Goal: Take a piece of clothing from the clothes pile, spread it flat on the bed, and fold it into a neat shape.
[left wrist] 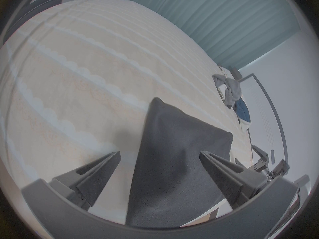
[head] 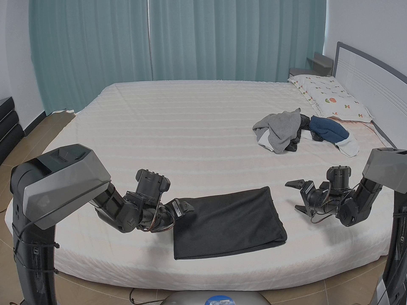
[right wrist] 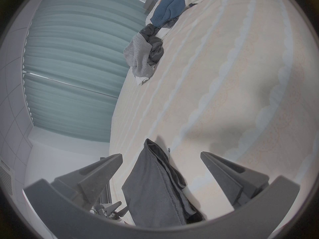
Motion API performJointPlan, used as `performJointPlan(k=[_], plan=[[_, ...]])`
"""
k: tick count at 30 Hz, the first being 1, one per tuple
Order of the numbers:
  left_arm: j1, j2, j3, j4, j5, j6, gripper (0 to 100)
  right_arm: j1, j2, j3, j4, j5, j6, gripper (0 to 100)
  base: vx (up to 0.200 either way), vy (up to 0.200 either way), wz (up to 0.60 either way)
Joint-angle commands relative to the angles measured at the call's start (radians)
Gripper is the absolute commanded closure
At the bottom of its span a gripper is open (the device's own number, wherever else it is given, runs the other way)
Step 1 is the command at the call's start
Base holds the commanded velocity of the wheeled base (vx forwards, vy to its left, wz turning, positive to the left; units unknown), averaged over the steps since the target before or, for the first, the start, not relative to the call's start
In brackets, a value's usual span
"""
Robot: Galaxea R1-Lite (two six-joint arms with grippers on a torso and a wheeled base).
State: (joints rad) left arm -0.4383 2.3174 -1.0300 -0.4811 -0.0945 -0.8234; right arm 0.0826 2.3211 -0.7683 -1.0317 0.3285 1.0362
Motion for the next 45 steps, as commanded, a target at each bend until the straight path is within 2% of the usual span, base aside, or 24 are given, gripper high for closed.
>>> performJointPlan(k=[1,15,16,45], plan=[[-0.008,0.023,0.005,-0.021,0.001,0.009,0,0.003,0.008,0.0,-0.001,0.0,0.001,0,0.0,0.0,0.0],[-0.025,0.034,0.011,-0.051,0.013,0.01,0,0.005,0.009,-0.009,0.001,0.0,0.001,0,0.0,0.0,0.0],[-0.023,0.034,0.007,-0.051,0.013,0.004,100,0.005,0.012,-0.011,0.001,0.0,0.001,0,0.0,0.0,0.0],[0.0,0.036,-0.01,-0.056,0.032,0.0,100,0.006,0.014,-0.009,0.002,0.0,-0.001,0,0.0,0.0,0.0]])
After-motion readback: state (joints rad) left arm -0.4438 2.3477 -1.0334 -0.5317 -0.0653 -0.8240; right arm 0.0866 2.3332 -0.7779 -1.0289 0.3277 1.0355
